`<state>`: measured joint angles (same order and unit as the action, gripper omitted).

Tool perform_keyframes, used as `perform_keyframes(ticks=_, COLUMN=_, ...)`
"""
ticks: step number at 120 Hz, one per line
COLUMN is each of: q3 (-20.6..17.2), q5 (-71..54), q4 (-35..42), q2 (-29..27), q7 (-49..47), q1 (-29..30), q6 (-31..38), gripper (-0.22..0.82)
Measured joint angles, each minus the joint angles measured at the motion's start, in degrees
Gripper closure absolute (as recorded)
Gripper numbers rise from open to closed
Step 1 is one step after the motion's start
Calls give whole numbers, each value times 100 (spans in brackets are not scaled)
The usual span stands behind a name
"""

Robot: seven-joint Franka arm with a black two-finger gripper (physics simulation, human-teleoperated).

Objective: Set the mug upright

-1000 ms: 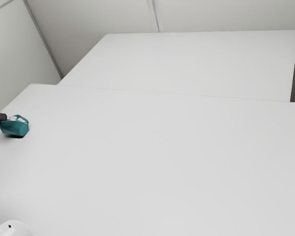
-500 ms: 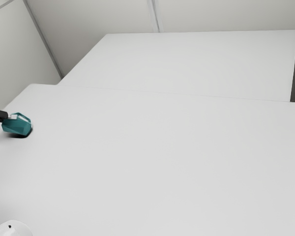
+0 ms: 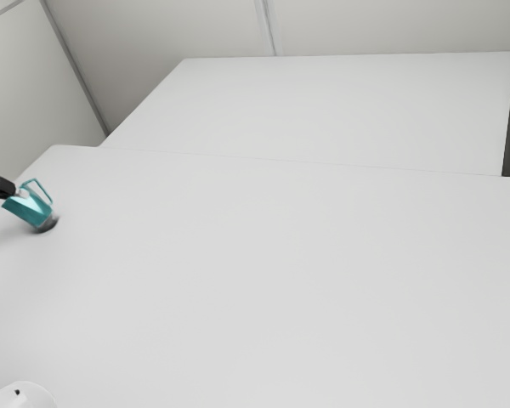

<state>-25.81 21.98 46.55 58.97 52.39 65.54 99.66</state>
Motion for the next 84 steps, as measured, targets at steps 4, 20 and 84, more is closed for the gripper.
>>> perform_keyframes(ticks=4, q3=-21, q5=-108, q4=54, q2=-67, q7=-54, q1=-2, q6=6, gripper=77)
perform_keyframes(ticks=20, q3=-70, q5=-529, q4=240, q2=-311, q7=-270, q1=-49, q6=28, gripper=78)
perform_keyframes(ticks=84, q3=1328, q5=-1842, q4=2183, q2=-2771, q7=-1186, q1=-2065, q6=-131, gripper=79)
